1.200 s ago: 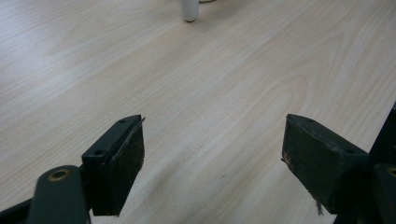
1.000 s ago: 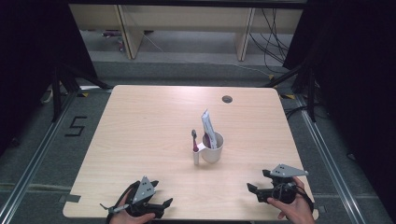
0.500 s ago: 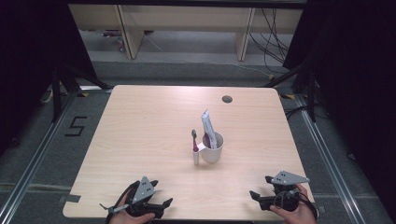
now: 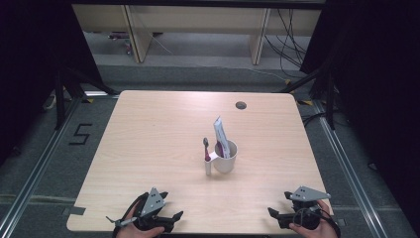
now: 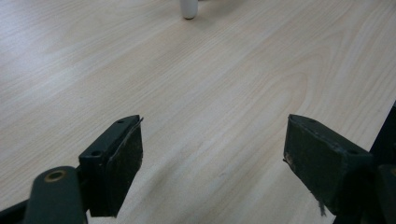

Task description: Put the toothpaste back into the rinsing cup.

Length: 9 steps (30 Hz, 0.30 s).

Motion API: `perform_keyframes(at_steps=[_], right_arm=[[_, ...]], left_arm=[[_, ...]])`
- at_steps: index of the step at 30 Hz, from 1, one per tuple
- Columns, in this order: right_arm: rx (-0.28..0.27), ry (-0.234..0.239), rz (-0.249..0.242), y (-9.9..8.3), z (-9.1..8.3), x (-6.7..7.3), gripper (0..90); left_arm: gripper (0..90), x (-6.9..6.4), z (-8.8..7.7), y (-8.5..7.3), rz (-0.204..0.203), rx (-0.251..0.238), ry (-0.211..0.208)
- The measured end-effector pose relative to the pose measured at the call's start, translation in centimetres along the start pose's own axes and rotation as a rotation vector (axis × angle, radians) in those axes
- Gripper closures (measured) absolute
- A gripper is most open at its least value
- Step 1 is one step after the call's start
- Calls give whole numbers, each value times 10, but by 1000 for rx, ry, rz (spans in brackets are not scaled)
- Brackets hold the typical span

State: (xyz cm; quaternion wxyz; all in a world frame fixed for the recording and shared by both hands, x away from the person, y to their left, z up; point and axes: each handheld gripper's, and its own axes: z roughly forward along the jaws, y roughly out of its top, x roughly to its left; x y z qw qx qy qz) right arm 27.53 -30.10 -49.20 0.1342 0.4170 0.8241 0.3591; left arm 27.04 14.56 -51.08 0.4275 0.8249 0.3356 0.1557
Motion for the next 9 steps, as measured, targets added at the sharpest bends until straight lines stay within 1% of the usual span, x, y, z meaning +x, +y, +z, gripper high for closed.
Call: perform_keyframes(at_steps=[1, 2, 3, 4, 5, 7, 8, 9], right_arm=[[3, -7, -5, 0, -1, 0, 165], [-3, -3, -18, 0, 0, -1, 165], [-6, -4, -23, -1, 0, -2, 165], [2, -6, 6, -1, -1, 1, 165], [10, 0, 13, -2, -1, 1, 165], [9, -5, -5, -2, -1, 0, 165], [18, 2, 16, -2, -1, 1, 165], [17, 13, 14, -3, -1, 1, 165]], left_arm=[[194, 0, 1, 0, 1, -6, -1], [194, 0, 0, 0, 2, 2, 0], [194, 0, 1, 0, 2, -4, -1], [194, 0, 1, 0, 1, -7, -2], [194, 0, 1, 0, 1, -7, -2], [194, 0, 1, 0, 2, -6, -2], [194, 0, 0, 0, 2, -2, -1], [194, 0, 1, 0, 4, -4, -3]])
